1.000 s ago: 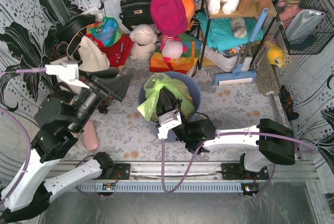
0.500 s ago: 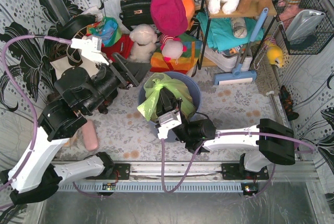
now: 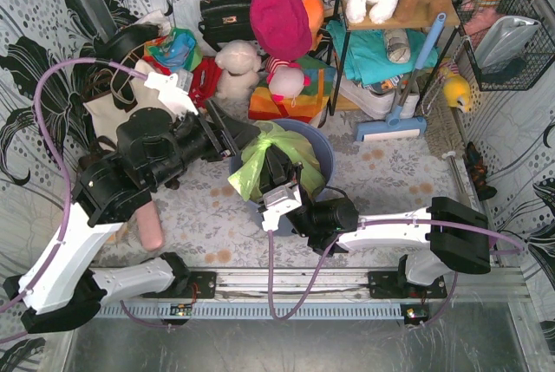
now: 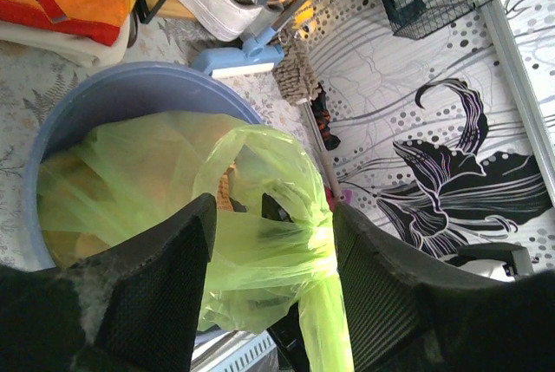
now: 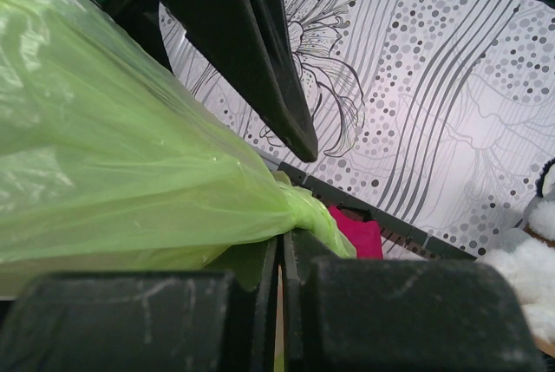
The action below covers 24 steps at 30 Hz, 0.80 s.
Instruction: Tie the trash bag
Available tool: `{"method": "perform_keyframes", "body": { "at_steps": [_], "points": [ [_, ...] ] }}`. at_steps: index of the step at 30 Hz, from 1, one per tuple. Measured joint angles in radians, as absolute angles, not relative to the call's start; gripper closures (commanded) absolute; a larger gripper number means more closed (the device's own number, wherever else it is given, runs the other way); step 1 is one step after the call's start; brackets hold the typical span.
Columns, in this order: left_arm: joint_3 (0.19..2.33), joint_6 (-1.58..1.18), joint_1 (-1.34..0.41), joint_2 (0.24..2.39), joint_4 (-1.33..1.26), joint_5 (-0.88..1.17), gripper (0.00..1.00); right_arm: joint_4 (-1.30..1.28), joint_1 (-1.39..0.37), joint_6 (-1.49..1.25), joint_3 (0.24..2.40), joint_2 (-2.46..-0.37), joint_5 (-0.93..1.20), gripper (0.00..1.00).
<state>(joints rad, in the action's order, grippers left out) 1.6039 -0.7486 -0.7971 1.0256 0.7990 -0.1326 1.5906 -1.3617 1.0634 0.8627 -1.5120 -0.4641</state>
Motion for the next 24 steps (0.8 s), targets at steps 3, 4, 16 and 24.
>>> {"method": "perform_keyframes", "body": {
  "at_steps": [3, 4, 16, 24],
  "points": [
    [1.604, -0.753, -0.797, 1.034, 0.799, -0.107, 0.41, 1.590, -1.362, 1.063, 0.863, -1.512, -0.464, 1.00],
    [1.604, -0.755, -0.797, 1.037, 0.799, -0.099, 0.43, 1.590, -1.362, 1.064, 0.863, -1.512, -0.464, 1.00],
    [1.585, -0.756, -0.797, 1.042, 0.779, -0.054, 0.45, 1.590, -1.362, 1.063, 0.863, -1.519, -0.464, 1.00],
    [1.577, -0.754, -0.797, 1.050, 0.758, -0.040, 0.63, 1.591, -1.362, 1.064, 0.863, -1.519, -0.464, 1.00]
  ]
}}
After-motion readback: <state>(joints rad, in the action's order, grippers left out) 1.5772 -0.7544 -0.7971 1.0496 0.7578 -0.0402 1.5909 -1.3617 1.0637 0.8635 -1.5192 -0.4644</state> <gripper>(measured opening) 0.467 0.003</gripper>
